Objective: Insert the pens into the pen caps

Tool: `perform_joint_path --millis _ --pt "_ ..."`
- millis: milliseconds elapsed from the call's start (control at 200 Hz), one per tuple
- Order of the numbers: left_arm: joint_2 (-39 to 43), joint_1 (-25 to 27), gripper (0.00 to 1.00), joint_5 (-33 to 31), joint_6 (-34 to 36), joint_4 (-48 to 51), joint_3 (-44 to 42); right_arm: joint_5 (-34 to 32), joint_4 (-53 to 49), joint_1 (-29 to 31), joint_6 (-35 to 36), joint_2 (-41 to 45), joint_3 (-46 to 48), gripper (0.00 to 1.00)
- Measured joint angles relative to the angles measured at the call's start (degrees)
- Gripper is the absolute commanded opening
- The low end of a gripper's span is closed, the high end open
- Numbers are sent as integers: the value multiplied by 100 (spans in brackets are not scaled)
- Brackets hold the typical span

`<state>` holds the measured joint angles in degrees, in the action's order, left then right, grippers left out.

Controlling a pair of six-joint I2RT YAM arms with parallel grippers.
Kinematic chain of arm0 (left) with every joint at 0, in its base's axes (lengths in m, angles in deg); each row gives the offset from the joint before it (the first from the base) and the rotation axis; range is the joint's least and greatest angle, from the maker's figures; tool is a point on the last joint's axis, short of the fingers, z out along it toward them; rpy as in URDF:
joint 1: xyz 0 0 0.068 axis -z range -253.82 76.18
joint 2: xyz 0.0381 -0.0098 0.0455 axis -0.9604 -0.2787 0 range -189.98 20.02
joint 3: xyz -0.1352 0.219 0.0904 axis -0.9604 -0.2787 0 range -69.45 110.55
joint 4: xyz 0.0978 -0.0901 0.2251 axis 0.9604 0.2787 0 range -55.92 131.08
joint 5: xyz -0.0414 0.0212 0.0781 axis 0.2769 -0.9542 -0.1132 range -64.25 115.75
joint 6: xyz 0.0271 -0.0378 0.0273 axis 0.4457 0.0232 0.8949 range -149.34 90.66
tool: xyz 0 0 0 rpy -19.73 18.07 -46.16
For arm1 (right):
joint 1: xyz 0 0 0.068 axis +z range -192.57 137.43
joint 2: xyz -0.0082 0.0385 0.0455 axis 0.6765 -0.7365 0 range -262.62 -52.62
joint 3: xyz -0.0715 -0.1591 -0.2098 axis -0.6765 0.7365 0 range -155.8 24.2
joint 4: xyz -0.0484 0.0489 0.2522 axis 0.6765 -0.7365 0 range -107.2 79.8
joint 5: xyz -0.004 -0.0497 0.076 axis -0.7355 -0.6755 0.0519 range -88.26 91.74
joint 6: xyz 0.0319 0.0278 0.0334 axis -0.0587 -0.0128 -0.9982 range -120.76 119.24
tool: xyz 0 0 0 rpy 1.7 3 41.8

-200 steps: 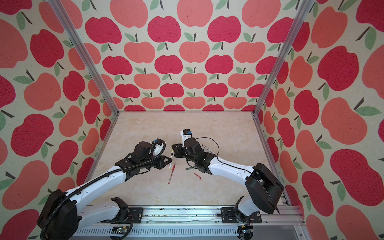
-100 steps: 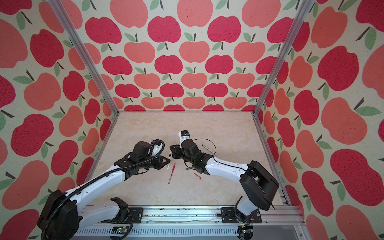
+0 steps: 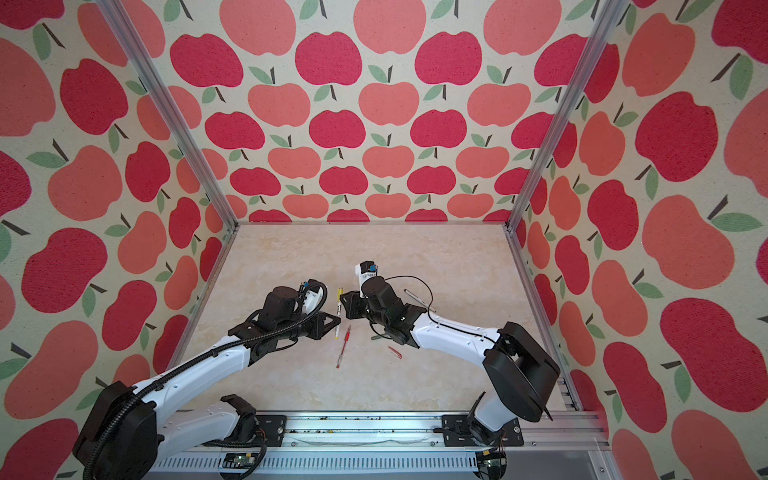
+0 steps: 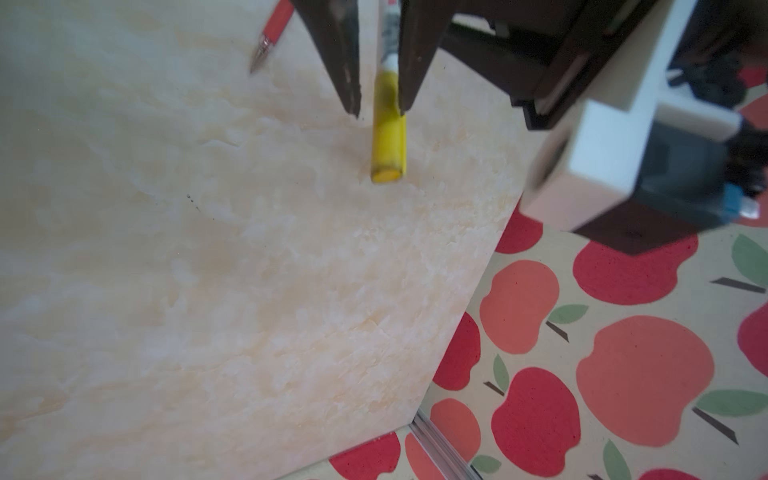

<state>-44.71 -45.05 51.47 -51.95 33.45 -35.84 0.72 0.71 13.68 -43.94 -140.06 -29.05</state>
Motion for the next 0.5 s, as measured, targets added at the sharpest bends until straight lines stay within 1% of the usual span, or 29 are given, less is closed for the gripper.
perform_joint_path --millis 95,235,295,380,440,500 --pt "50 -162 0 -232 -83 -374 0 146 -450 -7 94 188 39 34" --pt "59 -160 0 -348 -109 -612 0 221 -841 -116 184 584 48 41" --pt "57 -146 0 -369 -105 -658 0 240 -951 -179 229 761 48 46" --pt "57 -85 0 -435 -66 -739 -2 315 -1095 -310 240 1019 48 58" --pt "57 11 0 -507 0 -850 -20 413 -1178 -426 234 1172 37 74" --pt "70 160 0 -616 131 -1040 -101 505 -1287 -564 188 1303 -2 83"
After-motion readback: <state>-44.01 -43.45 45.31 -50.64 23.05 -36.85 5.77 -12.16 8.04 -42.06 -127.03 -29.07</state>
